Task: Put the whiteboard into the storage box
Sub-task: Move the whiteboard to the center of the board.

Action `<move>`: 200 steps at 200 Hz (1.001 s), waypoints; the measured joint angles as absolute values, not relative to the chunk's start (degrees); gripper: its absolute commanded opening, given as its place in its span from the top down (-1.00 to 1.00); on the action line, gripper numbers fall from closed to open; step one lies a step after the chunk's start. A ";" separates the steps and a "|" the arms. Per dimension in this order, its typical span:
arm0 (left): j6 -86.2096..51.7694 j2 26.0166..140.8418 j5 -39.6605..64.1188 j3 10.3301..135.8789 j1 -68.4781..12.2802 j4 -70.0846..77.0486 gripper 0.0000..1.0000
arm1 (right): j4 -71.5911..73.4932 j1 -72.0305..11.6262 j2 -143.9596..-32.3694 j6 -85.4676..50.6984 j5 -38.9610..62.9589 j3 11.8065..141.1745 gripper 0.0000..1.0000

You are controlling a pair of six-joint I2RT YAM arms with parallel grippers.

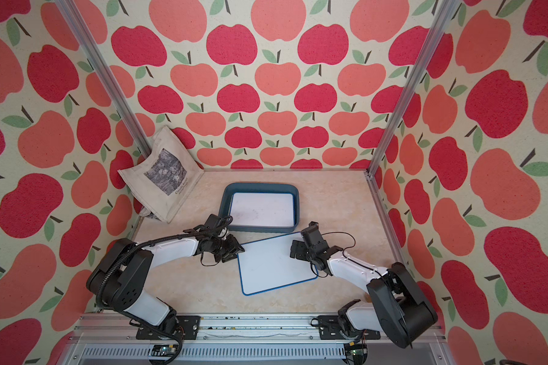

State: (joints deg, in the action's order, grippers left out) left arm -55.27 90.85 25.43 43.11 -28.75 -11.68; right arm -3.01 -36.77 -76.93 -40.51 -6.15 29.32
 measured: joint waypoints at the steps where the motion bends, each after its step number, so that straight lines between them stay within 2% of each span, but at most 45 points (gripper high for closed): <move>1: -55.18 90.80 25.32 43.13 -28.71 -11.79 0.09 | -2.96 -37.06 -77.06 -40.64 -6.26 29.41 -0.84; 76: -46.61 88.03 11.44 45.52 -27.05 -24.88 0.07 | -3.07 -48.18 -83.83 -44.10 -9.13 35.81 -0.84; 200: -39.88 90.24 10.94 48.51 -24.10 -28.49 0.07 | -8.75 -52.25 -79.92 -48.34 -3.75 35.11 -0.84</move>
